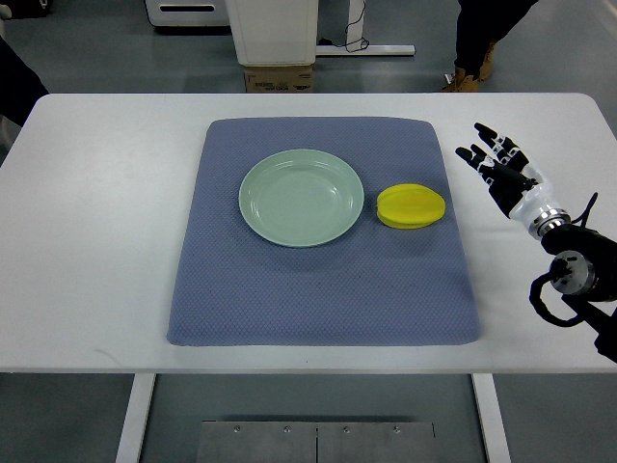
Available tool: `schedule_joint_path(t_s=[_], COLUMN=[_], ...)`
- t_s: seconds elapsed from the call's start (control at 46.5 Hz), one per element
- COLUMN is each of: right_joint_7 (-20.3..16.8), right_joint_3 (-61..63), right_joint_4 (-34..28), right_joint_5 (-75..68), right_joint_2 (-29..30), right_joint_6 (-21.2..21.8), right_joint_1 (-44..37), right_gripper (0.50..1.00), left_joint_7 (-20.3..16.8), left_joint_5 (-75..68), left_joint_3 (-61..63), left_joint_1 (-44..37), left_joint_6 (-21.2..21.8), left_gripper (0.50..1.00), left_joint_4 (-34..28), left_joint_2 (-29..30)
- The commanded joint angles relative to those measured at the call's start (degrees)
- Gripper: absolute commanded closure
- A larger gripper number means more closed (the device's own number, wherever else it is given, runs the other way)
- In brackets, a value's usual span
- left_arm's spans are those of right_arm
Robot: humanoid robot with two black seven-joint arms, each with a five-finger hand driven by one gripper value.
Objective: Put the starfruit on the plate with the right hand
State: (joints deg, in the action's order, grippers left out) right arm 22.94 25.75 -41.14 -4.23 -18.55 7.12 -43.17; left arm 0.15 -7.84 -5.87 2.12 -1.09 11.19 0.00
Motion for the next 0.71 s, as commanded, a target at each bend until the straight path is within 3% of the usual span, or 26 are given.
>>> schedule_joint_path(t_s=[0.0,0.688], right_joint_7=[0.0,0.1], right_joint_3=[0.0,0.0], right_joint_4=[0.0,0.1], right_joint_5=[0.0,0.0], right_joint_2=[-0.1,-0.2], right_joint_6=[0.0,0.0], right_joint_1=[-0.1,0.0], right_gripper=[0.500,0.500], left_joint_7=[0.0,-0.1], left_joint_5=[-0.1,-0.1], left_joint_3=[0.1,-0.1], left_joint_1=[-0.7,-0.8], left_joint_6=[-0.1,0.0], left_gripper=[0.500,0.500], left_joint_4=[0.1,0.0], left_joint_2=[0.0,0.0])
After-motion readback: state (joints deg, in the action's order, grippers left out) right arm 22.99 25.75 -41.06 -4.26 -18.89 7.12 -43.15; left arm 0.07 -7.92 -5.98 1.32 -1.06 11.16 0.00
